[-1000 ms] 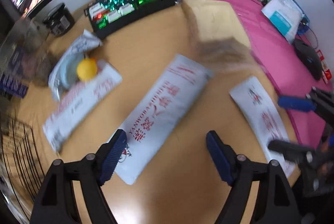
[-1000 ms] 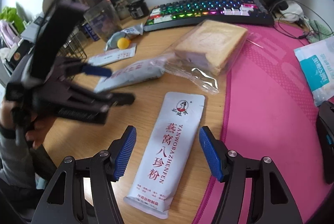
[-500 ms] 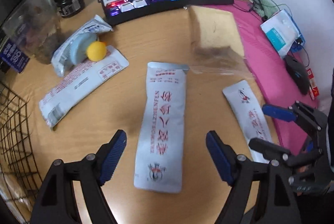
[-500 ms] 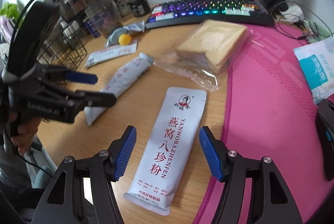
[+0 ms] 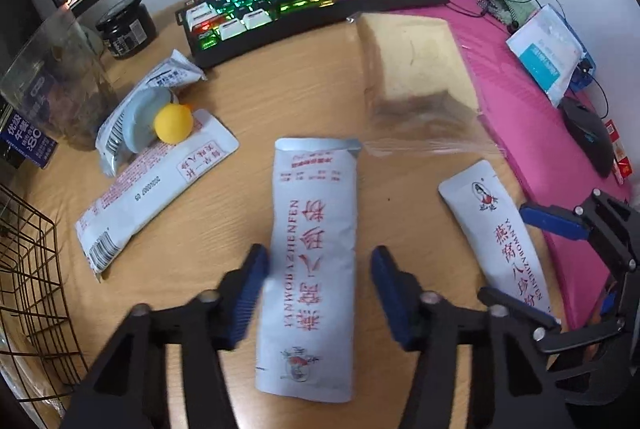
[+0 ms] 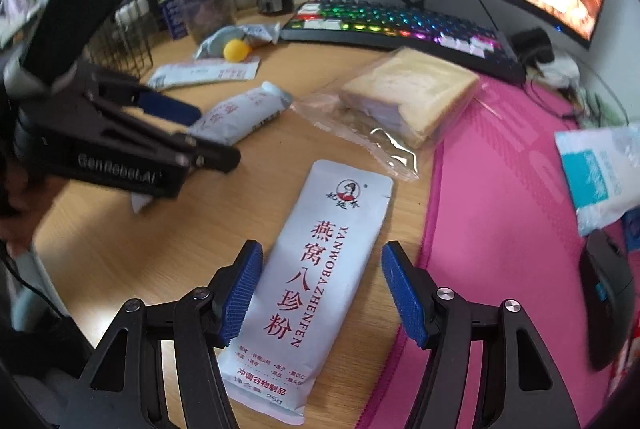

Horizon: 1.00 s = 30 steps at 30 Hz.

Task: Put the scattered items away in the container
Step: 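Grasp a YANWOBAZHENFEN packet with the right tool while the left tool grasps another, then carry both packets over the wire basket and open both tools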

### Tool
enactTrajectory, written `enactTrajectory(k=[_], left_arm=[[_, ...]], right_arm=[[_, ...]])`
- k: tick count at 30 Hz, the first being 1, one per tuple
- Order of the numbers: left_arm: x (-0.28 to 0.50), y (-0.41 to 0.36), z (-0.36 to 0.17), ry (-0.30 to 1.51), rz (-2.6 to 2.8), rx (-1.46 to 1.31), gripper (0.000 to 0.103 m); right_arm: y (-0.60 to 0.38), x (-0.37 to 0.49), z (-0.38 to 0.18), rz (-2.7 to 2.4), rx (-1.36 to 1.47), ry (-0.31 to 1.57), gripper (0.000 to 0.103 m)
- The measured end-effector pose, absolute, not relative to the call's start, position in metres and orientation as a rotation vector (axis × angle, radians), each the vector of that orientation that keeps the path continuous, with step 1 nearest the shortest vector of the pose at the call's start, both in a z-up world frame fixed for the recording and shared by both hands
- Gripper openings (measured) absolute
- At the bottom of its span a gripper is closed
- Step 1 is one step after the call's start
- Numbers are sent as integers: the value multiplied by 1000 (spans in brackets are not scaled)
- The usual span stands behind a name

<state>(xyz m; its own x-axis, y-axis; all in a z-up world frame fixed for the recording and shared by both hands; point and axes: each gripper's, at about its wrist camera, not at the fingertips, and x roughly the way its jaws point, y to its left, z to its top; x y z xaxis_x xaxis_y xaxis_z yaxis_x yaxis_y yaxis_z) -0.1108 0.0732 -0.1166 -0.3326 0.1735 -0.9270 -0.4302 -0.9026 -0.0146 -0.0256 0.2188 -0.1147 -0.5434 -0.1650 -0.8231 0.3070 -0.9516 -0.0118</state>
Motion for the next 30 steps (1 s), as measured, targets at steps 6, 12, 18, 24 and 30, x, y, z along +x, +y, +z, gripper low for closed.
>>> enactTrajectory(k=[6,12,18,24,30], left_arm=[[-110,68,-115,290,2283,-1534,44],[-108,61,-110,239,2296,-1517,42],[-102,54,-83,207,2344,-1446,42],[-82,25,-34,153,2462,-1330,42],[-53,-35,12,66,2648,-1246,42]], right_arm=[[215,-24,-113,-2517,1322,253,44],[220,-26,-108,-2521,1315,199,42],[221,-28,-89,-2547,1273,171,42],[196,-29,-46,-2540,1111,170,42],[134,-27,3,-2457,891,188,42]])
